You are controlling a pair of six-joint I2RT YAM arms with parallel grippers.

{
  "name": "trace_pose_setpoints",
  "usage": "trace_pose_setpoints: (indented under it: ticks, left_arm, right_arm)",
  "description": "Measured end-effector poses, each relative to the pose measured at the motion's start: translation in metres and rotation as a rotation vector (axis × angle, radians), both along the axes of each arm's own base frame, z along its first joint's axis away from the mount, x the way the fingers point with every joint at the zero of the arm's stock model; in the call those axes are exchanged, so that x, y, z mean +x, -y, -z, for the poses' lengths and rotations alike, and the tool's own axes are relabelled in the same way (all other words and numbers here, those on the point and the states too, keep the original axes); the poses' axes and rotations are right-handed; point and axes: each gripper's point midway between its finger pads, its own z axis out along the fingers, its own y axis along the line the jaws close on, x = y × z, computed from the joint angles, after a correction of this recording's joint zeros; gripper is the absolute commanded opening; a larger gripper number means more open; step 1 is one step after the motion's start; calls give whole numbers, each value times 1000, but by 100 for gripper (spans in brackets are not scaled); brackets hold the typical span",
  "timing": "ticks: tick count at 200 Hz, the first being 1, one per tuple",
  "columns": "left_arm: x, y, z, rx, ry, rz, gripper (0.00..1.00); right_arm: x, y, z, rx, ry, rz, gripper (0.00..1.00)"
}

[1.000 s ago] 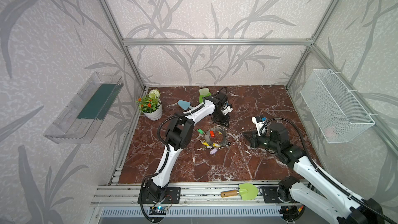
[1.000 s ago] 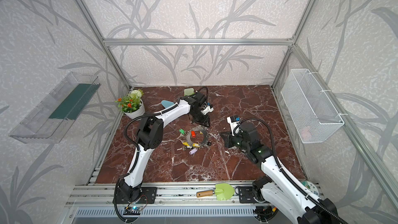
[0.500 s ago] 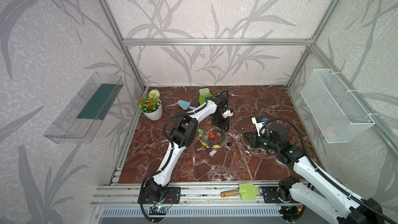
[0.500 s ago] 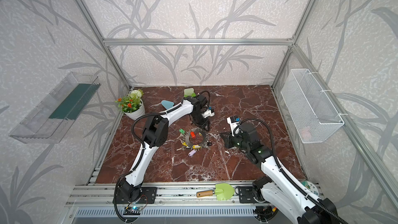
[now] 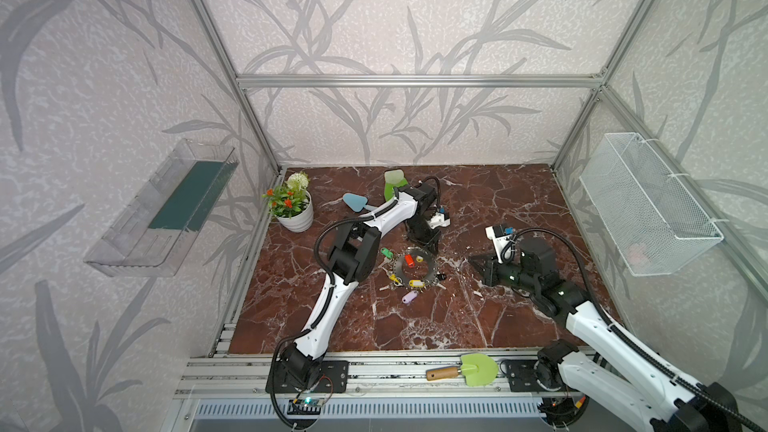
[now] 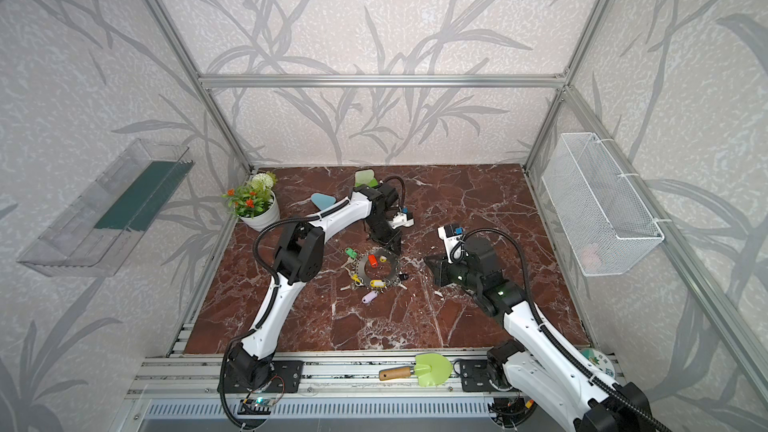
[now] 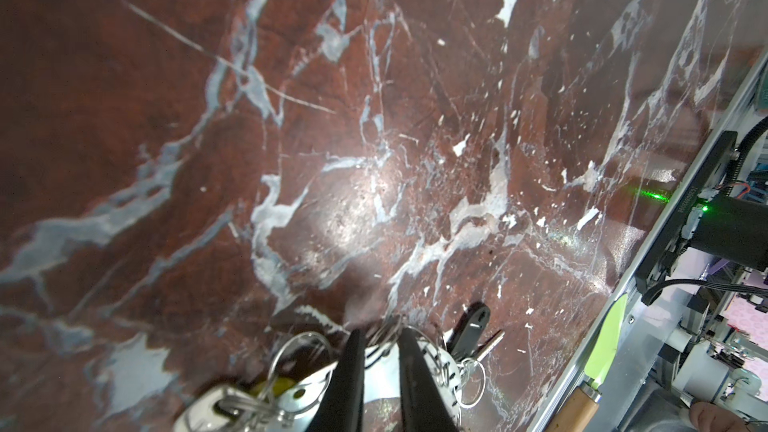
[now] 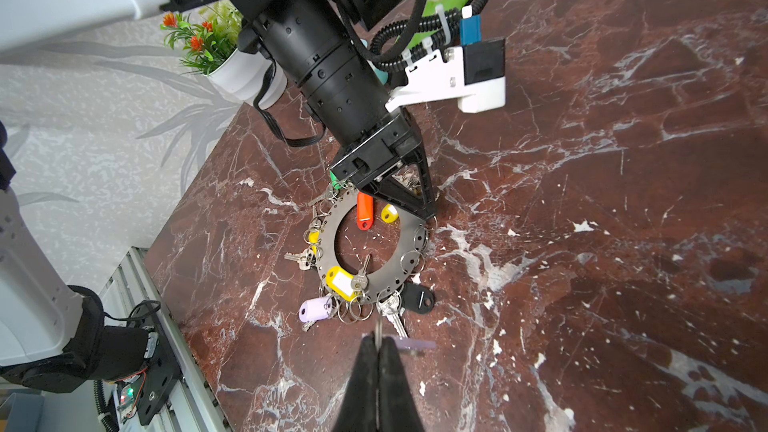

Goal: Put the keys on the keyring
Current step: 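Lift the grey disc with the left gripper while the right gripper rises to meet it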

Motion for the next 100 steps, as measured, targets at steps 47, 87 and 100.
trace_pose_setpoints:
  ticks: [47,87,100]
  left_arm:
    - [-2,-2,0,5,-3,11,7]
    - [-4,-4,-1,13,-4,15,0]
    - [-5,-5,-3,11,-2,8,0]
  right_arm:
    - [0,0,-1,1,3,0,0]
    - [0,0,-2,2,6,0,0]
    - [0,0,-2,2,5,0,0]
